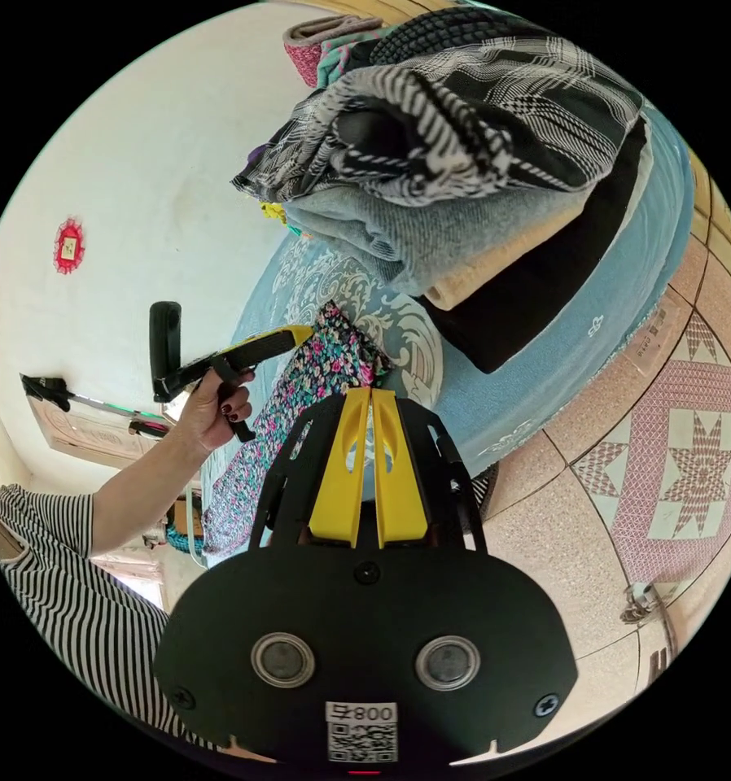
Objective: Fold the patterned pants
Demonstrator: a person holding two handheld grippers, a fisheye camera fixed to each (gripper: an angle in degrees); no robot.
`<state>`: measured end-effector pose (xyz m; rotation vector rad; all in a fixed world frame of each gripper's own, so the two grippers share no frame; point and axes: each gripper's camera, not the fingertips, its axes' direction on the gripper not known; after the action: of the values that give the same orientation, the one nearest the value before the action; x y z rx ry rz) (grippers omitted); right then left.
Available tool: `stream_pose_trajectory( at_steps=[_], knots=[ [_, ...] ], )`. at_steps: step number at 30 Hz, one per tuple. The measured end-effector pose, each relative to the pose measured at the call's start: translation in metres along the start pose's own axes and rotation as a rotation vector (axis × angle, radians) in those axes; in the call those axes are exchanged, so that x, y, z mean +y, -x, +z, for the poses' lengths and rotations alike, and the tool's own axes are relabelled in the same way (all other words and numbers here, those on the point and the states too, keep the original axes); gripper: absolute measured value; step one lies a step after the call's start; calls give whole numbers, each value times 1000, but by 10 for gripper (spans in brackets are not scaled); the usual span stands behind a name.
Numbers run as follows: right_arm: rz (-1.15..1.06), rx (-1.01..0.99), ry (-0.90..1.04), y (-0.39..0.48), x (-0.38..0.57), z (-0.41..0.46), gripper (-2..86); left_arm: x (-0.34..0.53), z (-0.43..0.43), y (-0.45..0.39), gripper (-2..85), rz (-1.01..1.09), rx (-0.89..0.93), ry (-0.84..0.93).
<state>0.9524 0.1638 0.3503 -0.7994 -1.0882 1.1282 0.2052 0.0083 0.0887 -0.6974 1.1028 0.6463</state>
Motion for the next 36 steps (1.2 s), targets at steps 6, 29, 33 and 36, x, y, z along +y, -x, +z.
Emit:
stream_pose_trajectory(
  at_steps=[6, 29, 33, 36],
  knots=[
    [10, 64, -28, 2, 6, 35, 3, 106, -78, 21, 54, -161, 7, -120],
    [-1053, -173, 974, 324, 211, 555, 3, 461, -292, 166, 26, -576, -325, 13],
    [-1066, -191, 973, 319, 245, 592, 2, 519, -331, 146, 12, -604, -290, -210],
    [-1062, -204, 1007, 324, 250, 622, 2, 560, -347, 131, 9, -618, -275, -279]
  ],
)
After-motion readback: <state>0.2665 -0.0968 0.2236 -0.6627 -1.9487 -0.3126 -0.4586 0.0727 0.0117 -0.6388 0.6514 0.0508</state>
